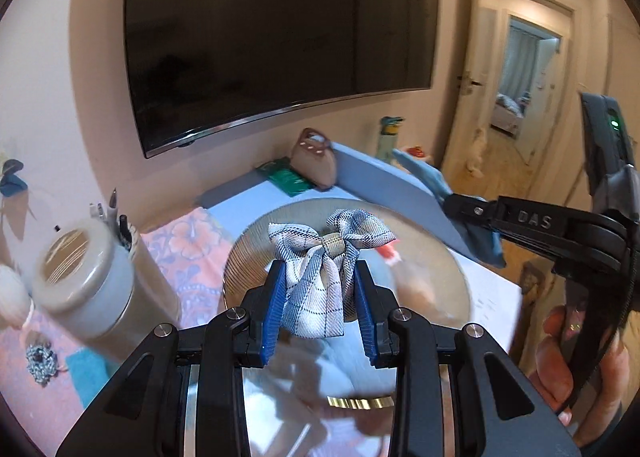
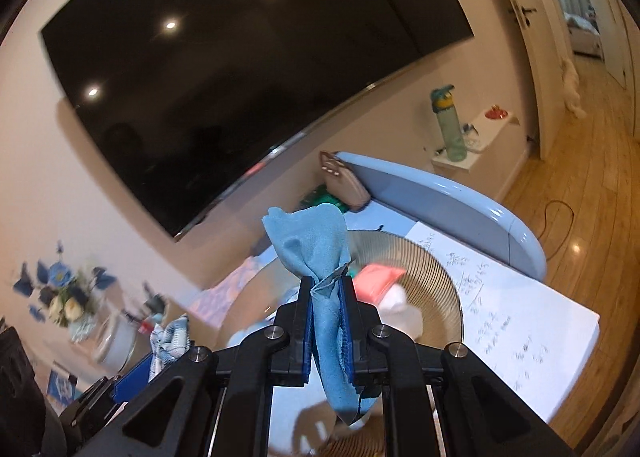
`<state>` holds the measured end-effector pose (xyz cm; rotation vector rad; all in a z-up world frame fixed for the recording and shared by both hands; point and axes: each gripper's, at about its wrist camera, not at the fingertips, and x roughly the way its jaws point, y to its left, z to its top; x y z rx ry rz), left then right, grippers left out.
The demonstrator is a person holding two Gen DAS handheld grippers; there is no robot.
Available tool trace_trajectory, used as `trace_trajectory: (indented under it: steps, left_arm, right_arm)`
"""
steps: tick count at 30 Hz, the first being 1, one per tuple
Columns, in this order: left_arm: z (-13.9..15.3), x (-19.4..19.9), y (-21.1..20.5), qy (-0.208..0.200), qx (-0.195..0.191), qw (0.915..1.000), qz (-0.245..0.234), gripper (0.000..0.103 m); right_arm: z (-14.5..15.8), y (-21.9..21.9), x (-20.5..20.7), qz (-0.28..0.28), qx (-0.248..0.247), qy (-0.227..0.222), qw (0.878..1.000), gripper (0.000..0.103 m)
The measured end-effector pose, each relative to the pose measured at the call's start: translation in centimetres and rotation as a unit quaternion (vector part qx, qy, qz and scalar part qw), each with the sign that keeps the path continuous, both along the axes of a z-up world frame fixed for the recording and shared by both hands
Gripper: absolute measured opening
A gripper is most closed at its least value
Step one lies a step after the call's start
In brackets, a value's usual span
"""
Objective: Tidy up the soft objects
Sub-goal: 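Open both tools to drop the bow and blue cloth into the basket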
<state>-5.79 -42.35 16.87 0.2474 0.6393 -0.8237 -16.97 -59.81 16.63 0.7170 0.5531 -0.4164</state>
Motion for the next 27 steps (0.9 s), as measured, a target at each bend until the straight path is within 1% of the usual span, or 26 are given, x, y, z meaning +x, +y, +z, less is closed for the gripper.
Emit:
trace_trajectory:
  steps: [1, 3, 5, 7, 8, 9, 10, 11, 12, 13, 16, 17, 19, 23, 25, 27]
  left_arm:
    - [-0.2, 0.5, -0.4, -0.002, 0.004, 1.0000, 0.008, 0.031]
    - [-0.5, 1.3, -1.1, -0.022, 0.011, 0.9990, 0.036, 0.032]
    - [-1.0, 1.8, -2.1, -0.037, 0.024, 0.9983, 0.039, 0.033]
    - [-1.5, 2.1, -2.7, -0.031, 0.030, 0.9985, 0.034, 0.039]
    - [-1.8, 2.3, -2.9, -0.029, 0.031, 0.9985, 0.034, 0.043]
    - [-2.0, 2.3, -3.0, -0.029, 0.033, 0.9985, 0.033, 0.052]
    - [-2.1, 2.2, -3.1, -0.028, 0.034, 0.9986, 0.029, 0.071]
    - [-2.1, 1.9, -2.9, -0.031, 0.030, 0.9987, 0.026, 0.079]
    - [-1.9, 1.5, -2.6, -0.038, 0.023, 0.9987, 0.024, 0.085]
    - [-1.8, 1.0, -2.4, -0.044, 0.018, 0.9986, 0.021, 0.085]
    - [-1.0, -0.5, -2.2, -0.061, 0.019, 0.9979, 0.001, 0.085]
    - [-0.7, -1.1, -2.0, -0.071, 0.020, 0.9973, 0.000, 0.085]
    - [0.0, -2.1, -1.3, -0.078, 0.017, 0.9968, -0.010, 0.085]
    - [1.8, -4.4, 1.0, -0.091, -0.004, 0.9956, -0.025, 0.085]
    - [2.6, -5.3, 2.4, -0.091, -0.013, 0.9954, -0.027, 0.085]
    - [3.3, -6.0, 4.3, -0.083, -0.025, 0.9958, -0.030, 0.085]
  right_arm:
    - [-0.3, -0.5, 0.6, -0.001, 0.001, 0.007, 1.000, 0.011]
    - [-1.1, -1.5, 2.0, -0.002, 0.004, 0.020, 1.000, 0.011]
    - [-1.9, -2.2, 3.2, 0.006, 0.007, 0.033, 0.999, 0.012]
    - [-2.6, -2.6, 4.1, 0.023, 0.014, 0.038, 0.999, 0.014]
    - [-3.1, -2.7, 4.6, 0.037, 0.022, 0.042, 0.998, 0.016]
    - [-3.5, -2.8, 4.9, 0.047, 0.029, 0.045, 0.997, 0.019]
    - [-3.8, -2.8, 5.0, 0.055, 0.037, 0.046, 0.997, 0.025]
    - [-4.0, -2.8, 4.9, 0.062, 0.043, 0.044, 0.996, 0.035]
    - [-4.0, -2.7, 4.8, 0.062, 0.043, 0.043, 0.996, 0.040]
    - [-3.9, -2.6, 4.5, 0.059, 0.040, 0.040, 0.997, 0.046]
    - [-3.3, -2.3, 3.5, 0.055, 0.039, 0.026, 0.997, 0.052]
    - [-3.1, -2.2, 3.3, 0.055, 0.041, 0.023, 0.997, 0.052]
    - [-2.4, -1.9, 2.6, 0.058, 0.044, 0.014, 0.997, 0.053]
    - [-0.6, -0.2, 1.0, 0.061, 0.035, -0.002, 0.998, 0.054]
    - [0.0, 0.9, 0.3, 0.066, 0.034, -0.009, 0.997, 0.057]
    - [0.1, 2.4, -0.8, 0.067, 0.032, -0.014, 0.997, 0.060]
